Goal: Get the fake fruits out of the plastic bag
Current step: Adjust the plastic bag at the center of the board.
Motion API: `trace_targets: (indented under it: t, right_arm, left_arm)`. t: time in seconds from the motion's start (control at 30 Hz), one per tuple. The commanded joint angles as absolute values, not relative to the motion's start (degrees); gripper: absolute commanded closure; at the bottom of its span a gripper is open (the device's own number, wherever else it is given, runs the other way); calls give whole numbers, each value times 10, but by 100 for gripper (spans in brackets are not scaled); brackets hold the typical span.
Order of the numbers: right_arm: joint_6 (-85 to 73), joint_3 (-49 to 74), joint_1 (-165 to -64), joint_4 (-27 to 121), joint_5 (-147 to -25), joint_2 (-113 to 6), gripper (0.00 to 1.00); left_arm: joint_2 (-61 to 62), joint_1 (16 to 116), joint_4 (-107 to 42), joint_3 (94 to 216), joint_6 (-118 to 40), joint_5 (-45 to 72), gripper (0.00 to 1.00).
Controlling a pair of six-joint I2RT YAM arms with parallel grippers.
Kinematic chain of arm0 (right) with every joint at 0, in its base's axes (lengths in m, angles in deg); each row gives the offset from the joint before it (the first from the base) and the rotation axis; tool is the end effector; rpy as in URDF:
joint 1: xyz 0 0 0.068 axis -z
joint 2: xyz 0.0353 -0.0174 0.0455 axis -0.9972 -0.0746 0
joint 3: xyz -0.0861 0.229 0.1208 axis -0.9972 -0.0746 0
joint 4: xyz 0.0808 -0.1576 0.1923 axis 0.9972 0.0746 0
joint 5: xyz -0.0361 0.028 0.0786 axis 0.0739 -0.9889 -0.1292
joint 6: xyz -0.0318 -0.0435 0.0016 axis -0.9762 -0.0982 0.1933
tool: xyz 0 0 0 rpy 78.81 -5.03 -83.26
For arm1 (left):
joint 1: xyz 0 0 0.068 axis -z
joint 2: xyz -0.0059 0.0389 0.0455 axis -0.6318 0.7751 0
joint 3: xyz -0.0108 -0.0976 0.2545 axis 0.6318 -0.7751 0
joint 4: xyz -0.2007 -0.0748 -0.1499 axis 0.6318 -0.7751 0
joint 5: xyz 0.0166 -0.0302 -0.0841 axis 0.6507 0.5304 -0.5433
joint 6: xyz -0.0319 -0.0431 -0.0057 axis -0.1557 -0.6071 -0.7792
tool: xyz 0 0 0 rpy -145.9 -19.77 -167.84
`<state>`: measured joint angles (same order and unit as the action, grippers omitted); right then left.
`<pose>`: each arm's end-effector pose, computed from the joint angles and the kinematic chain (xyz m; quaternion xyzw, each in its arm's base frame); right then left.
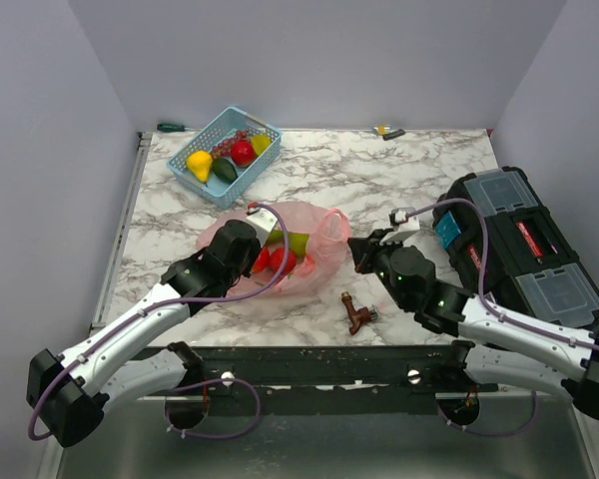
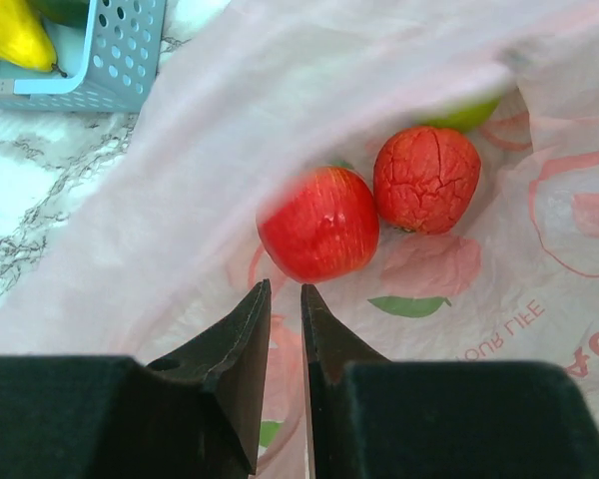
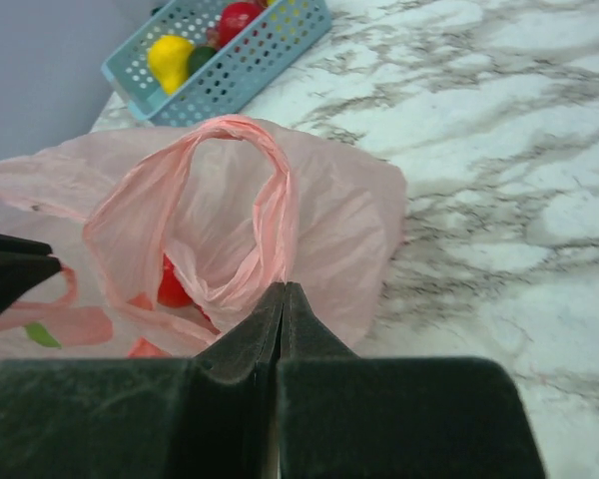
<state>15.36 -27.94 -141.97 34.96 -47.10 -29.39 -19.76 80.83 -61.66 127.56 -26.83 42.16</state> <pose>0.1419 0.1787 0.2829 -0.0086 0.7561 0.2616 0.5998 0.1615 -0.1271 0.2810 0.2447 0.8508 -0.0054 0.4649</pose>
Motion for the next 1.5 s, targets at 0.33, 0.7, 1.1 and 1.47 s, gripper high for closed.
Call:
trace_targets:
  t: [0.33,0.7,1.1,1.47]
  right_arm:
    - [250,-379,-1421,558,-472,-122,96]
    - [80,-160,-1421,628,-745,-195,33]
    - [138,-131,-1426,317,-882,-436,43]
    - [201,-284,-1479,251,-627,-565,46]
  left_arm:
    - [-195,813,-635,1294,-289,413,82]
    - [-201,826,-636,1295,-287,410,82]
    - [-218,825,-631,1290,-286,419,82]
    - [-196,825,-642,1297,-295,423,82]
